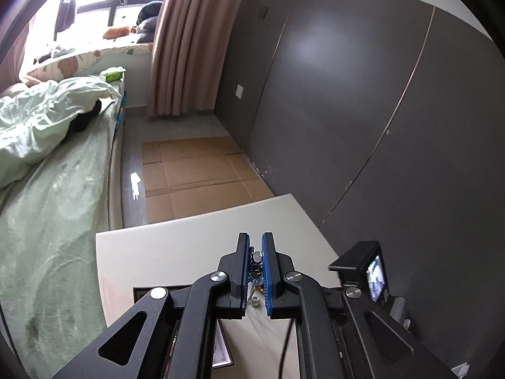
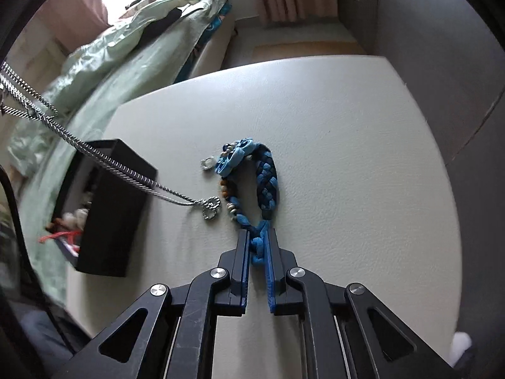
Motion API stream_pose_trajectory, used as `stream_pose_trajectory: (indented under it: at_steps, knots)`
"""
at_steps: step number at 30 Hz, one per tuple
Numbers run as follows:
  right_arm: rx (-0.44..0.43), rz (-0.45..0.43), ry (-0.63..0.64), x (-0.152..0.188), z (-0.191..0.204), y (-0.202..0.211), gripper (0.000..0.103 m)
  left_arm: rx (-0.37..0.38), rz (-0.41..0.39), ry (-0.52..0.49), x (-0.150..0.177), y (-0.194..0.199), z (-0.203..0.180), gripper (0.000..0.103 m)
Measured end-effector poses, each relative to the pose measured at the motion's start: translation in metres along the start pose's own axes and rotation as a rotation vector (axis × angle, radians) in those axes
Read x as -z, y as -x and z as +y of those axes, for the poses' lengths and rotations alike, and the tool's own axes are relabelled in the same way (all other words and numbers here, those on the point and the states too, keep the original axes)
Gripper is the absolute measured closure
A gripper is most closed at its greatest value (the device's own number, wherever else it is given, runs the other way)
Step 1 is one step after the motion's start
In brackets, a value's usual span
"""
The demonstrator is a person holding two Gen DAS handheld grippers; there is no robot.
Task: Organize jewelry
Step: 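Carry the ball chain and blue bracelet over the black box with both grippers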
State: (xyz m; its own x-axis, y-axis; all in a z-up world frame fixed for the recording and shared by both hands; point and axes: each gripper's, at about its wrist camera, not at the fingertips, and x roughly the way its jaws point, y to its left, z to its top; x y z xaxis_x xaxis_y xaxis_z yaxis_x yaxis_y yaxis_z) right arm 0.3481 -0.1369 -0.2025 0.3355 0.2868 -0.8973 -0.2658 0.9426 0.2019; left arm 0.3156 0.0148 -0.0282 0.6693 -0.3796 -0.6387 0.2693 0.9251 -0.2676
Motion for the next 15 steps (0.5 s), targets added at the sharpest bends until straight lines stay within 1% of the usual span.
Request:
stream_pose_trajectory:
  at_steps: [9, 15]
  knots:
    - [-0.132, -0.118, -0.059, -0.002, -0.010, 0.051, 0.093, -0.029, -0.059, -0.031, -0.024, 0.031, -0.007, 0.095]
    - [-0.182, -0.189, -0.090, -0.006, -0.012, 0.070, 0.094, -0.061, -0.112, -0.067, -0.041, 0.060, -0.018, 0.095]
